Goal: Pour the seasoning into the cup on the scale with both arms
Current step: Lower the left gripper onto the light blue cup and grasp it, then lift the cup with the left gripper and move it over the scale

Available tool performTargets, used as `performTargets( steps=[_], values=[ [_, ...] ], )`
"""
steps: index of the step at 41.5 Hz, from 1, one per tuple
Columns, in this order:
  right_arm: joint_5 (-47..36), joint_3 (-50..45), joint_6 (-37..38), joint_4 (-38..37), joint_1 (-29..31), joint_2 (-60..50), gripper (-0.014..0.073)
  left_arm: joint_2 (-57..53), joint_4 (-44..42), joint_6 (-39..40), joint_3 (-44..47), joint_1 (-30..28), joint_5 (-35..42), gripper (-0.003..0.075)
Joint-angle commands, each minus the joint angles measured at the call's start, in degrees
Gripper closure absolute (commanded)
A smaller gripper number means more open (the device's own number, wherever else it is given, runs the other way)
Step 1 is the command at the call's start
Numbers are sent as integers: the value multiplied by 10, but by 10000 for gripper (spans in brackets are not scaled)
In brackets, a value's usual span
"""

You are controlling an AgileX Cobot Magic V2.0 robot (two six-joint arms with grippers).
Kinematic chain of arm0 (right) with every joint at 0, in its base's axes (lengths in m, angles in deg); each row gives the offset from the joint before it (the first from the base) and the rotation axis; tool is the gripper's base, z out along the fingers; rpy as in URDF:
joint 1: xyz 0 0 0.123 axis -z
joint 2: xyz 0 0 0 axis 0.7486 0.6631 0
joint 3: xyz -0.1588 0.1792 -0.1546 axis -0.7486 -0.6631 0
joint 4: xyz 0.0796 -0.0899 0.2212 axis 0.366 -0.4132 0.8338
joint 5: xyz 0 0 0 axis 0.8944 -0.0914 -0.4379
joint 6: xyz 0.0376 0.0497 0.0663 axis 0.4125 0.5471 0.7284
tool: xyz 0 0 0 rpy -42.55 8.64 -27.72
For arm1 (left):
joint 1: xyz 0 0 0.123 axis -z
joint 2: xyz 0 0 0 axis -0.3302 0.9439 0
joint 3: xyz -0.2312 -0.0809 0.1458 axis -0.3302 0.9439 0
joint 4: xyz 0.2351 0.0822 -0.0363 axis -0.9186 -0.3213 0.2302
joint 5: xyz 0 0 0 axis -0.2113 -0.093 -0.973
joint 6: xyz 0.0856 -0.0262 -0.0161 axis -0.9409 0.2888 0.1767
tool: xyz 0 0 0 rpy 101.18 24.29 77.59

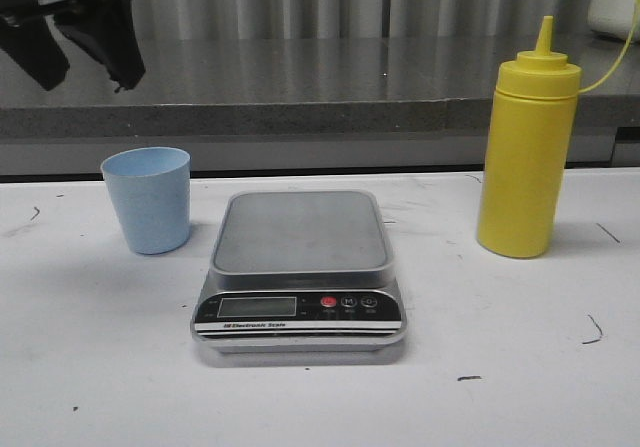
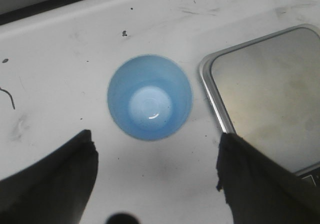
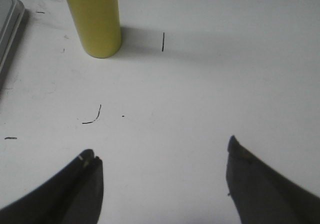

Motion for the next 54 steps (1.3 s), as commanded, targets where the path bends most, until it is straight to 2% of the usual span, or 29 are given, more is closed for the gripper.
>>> performTargets(
  steps=[1, 13, 29, 35, 46, 54],
  values=[
    [-32, 17, -5, -4, 4, 4, 56, 18, -10, 1, -52, 3, -2, 262],
    [-32, 17, -5, -4, 4, 4, 56, 113, -20, 1, -138, -30, -53, 258],
    [-32, 17, -5, -4, 4, 4, 56, 182, -20, 1, -157, -38, -19, 271],
    [-32, 17, -5, -4, 4, 4, 56, 189, -19, 1, -157, -38, -18, 364],
    [-32, 17, -5, -4, 4, 4, 56, 189, -7, 1, -157, -38, -19, 615],
    [-32, 17, -5, -4, 4, 4, 56, 185, -7, 1, -157, -37, -20, 735]
  ],
)
